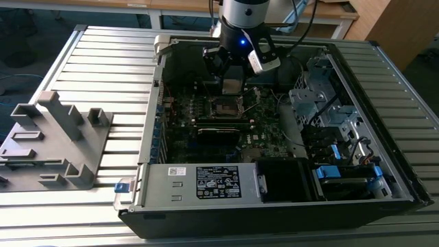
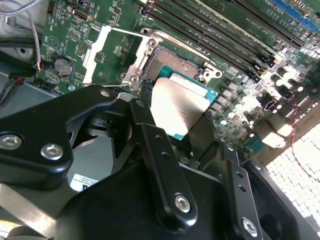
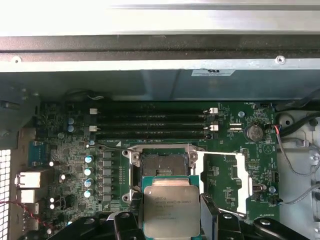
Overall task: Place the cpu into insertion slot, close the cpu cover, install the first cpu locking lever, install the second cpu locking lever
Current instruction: 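Place the cpu into insertion slot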
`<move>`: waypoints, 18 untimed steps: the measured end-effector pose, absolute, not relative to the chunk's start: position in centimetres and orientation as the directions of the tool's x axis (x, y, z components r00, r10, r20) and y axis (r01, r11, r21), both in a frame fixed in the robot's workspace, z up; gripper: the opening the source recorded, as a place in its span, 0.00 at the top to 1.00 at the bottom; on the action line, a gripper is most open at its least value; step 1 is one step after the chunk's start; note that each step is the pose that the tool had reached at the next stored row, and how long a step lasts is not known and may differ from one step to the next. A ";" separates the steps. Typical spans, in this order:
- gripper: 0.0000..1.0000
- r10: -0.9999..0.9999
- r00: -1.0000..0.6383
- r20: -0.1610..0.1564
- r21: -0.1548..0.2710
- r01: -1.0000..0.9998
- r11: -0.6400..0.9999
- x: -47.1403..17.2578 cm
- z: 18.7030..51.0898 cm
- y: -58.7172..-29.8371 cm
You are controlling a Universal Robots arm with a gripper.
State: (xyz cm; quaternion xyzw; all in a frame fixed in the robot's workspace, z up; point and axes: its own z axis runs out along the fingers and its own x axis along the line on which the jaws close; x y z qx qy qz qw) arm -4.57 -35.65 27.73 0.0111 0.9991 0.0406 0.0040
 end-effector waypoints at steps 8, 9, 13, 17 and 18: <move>0.46 0.024 -1.000 -0.007 0.081 0.024 0.996 -4.6 27.3 -35.5; 0.46 0.025 -1.000 -0.007 0.081 0.024 0.996 -4.6 27.2 -35.5; 0.46 0.025 -1.000 -0.007 0.081 0.024 0.996 -4.7 26.8 -35.4; 0.46 0.029 -1.000 -0.007 0.081 0.028 0.996 -5.1 26.5 -35.3; 0.46 0.029 -1.000 -0.007 0.081 0.028 0.996 -5.1 26.4 -35.3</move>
